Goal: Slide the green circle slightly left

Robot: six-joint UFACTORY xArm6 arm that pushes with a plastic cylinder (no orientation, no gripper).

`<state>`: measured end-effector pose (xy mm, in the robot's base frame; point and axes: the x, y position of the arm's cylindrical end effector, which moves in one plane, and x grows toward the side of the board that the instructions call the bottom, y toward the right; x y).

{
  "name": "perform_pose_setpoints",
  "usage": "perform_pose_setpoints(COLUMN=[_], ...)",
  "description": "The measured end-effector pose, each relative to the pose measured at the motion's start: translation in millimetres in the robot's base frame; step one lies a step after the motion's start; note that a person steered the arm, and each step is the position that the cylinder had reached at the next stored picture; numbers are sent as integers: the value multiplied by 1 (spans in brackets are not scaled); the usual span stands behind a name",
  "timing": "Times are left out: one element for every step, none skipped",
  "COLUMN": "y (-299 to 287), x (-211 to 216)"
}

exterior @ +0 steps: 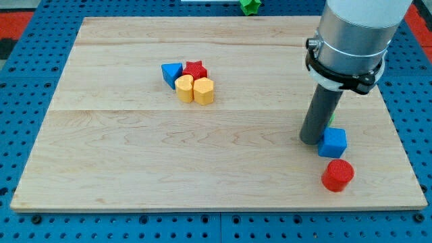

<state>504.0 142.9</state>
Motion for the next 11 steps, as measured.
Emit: perform_pose_setpoints(y=[-33, -38, -14, 52, 80, 72, 44, 17, -12, -38, -55], x=[-5, -36, -80, -92, -55, -35, -34, -34, -34, -34, -30])
